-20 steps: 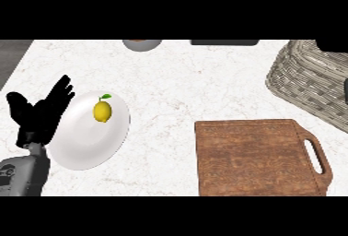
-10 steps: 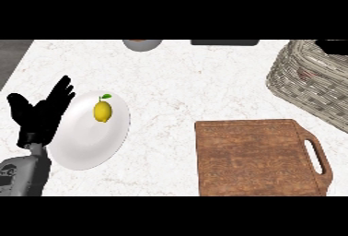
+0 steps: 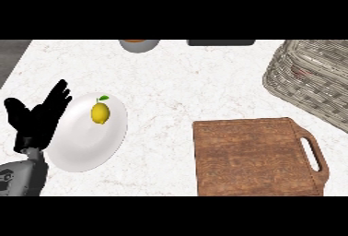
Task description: Pick the tomato from the cutting board and place it in the basket
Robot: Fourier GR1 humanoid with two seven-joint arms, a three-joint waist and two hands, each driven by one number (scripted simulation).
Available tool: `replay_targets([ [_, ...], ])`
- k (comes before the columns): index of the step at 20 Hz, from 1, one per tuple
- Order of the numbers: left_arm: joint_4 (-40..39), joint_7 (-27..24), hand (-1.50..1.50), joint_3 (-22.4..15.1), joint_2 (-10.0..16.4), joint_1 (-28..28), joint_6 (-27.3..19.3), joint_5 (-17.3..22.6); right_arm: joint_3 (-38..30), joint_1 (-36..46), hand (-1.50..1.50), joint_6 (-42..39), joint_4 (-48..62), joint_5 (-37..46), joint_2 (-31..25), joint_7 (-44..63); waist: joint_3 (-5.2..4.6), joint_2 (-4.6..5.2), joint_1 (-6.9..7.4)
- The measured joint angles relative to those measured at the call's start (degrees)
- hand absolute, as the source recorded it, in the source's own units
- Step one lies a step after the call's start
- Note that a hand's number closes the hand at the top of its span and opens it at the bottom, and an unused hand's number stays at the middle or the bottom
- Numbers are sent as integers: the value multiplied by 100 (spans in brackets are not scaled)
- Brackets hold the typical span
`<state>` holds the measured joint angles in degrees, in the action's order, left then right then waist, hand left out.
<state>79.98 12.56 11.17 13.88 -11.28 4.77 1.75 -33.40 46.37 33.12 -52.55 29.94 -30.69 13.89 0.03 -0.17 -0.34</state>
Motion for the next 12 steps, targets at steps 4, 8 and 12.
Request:
replay_targets([
  [4, 13, -44, 0, 27, 7, 45, -17, -12, -576, -553, -150, -430, -460, -761, -299, -110, -1, -11, -58],
  [8, 113, 3, 0, 34, -6, 116, -43, -11, -1040, -1406, -150, -1291, -1052, -1465, -616, -72, -1, -24, -106],
  [12, 119, 27, 0, 54, 18, 106, -19, 9, -1426, -2285, -150, -2235, -1496, -2083, -832, -57, -3, -22, -121],
])
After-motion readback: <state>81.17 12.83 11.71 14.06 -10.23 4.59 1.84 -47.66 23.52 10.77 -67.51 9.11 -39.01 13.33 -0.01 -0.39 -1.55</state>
